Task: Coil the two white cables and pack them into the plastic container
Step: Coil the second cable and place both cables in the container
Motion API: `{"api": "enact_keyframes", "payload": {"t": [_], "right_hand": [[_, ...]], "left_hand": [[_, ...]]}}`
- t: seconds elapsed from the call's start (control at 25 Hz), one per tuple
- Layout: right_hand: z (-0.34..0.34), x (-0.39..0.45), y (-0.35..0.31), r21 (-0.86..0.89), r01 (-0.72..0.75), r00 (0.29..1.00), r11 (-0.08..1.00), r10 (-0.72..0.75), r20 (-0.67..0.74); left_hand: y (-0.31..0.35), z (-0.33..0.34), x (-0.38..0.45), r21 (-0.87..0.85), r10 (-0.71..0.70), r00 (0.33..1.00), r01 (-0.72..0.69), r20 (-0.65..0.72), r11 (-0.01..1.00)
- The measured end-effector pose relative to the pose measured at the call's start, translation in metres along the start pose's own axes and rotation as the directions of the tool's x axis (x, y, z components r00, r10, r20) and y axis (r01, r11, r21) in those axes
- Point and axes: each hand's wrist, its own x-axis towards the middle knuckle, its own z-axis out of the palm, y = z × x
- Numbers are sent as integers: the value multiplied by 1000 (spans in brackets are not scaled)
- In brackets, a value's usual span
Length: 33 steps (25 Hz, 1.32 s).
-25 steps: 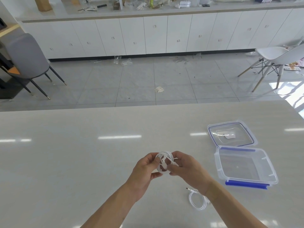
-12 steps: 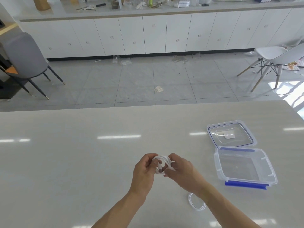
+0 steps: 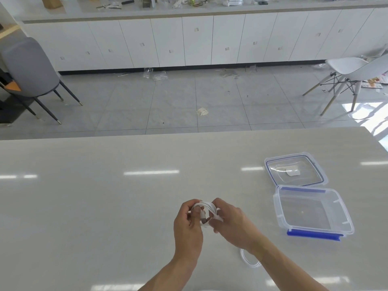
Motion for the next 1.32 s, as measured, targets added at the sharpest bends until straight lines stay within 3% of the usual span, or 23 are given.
{"api": "enact_keyframes", "payload": {"t": [0.12, 0.24, 0.32, 0.44, 0.52, 0.6, 0.8, 0.92, 1.04, 1.08, 1.24, 1.32], "right_hand": [[-3, 1, 4, -47, 9, 999, 999, -7, 38], [-4, 3, 7, -62, -25, 997, 998, 30, 78], [-5, 5, 9, -43, -87, 993, 995, 90, 77], [-9, 7, 12, 202, -223, 974, 954, 210, 85], [-11, 7, 11, 357, -275, 962, 893, 253, 107], [-13, 7, 11, 419, -296, 955, 859, 274, 112], [-8, 5, 14, 376, -308, 946, 874, 323, 25], [-9, 2, 18, 422, -306, 944, 853, 329, 21], [-7, -1, 20, 485, -317, 944, 815, 319, 81], [-5, -2, 21, 483, -310, 948, 819, 306, 89], [1, -6, 22, 537, -248, 967, 807, 242, 83], [2, -8, 24, 574, -223, 970, 788, 239, 49]], "left_hand": [[-7, -2, 2, -127, -154, 986, 161, 58, 979], [-12, -3, 5, -277, -325, 923, 374, 208, 885], [-12, -7, 12, -248, -368, 876, 448, 311, 859], [-9, -17, 21, -155, -338, 814, 454, 472, 877], [-5, -23, 24, -33, -285, 793, 358, 539, 933], [-3, -24, 25, 141, -222, 791, 172, 570, 975], [3, -26, 32, 402, -62, 810, -222, 583, 888], [2, -31, 35, 517, 7, 792, -405, 610, 754], [-1, -33, 33, 640, 93, 751, -615, 654, 461], [-1, -34, 32, 640, 132, 747, -635, 651, 432], [-1, -40, 34, 579, 167, 741, -626, 651, 522], [0, -45, 35, 500, 108, 755, -527, 647, 687]]}}
